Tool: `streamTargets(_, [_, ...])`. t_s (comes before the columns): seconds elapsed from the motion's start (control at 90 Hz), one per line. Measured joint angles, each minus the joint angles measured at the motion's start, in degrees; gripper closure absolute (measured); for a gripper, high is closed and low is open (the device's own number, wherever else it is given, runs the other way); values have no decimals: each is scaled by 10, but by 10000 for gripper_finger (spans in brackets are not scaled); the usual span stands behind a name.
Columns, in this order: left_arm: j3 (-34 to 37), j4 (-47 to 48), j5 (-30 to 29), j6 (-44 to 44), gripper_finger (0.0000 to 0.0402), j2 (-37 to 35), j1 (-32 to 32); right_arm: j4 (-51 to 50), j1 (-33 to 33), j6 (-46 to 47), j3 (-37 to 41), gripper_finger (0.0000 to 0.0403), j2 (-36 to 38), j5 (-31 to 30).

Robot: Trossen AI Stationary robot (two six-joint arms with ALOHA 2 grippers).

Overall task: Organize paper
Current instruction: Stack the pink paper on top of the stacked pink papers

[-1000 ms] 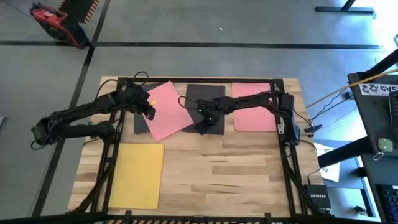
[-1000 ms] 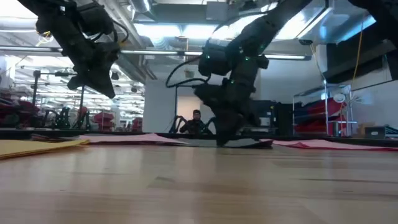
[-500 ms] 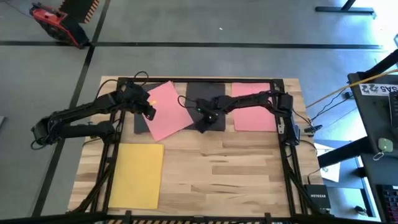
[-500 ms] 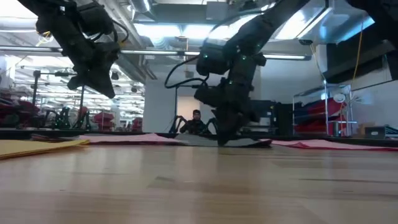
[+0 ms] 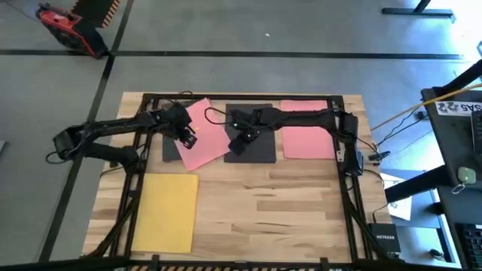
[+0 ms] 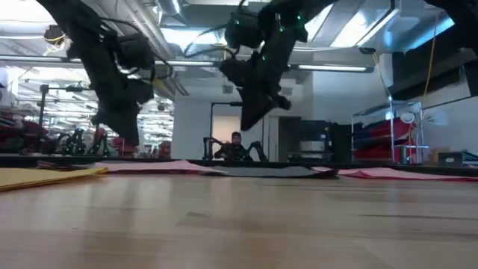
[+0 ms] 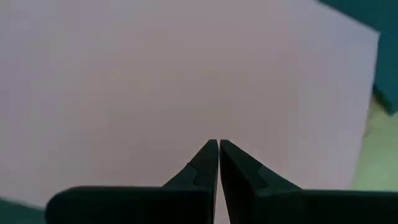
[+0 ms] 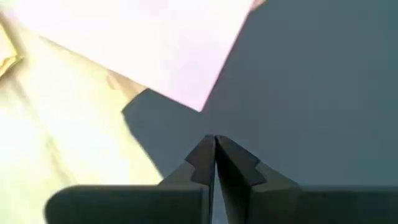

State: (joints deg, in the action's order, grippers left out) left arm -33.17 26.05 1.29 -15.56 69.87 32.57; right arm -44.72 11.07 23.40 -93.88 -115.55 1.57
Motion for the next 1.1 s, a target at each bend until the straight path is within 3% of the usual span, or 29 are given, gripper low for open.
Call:
streamTargets(0.289, [0,-54,4,4,402,105,-71,18,-40,-62,-4,400,0,2])
streamTargets(0.5, [-2,-80,9,-8,402,122,-110,93,-85,-231,-5,396,-7,-36])
streamTargets(0.622, [-2,-80,10,-18,402,122,-115,128,-106,-313,-5,370,-29,-45])
streamTargets(0.867, [-1,-79,11,-19,402,123,-115,205,-132,-393,-4,293,-96,-100])
streamTargets(1.1, [-1,-76,11,-16,402,123,-115,240,-142,-444,-4,287,-143,-151])
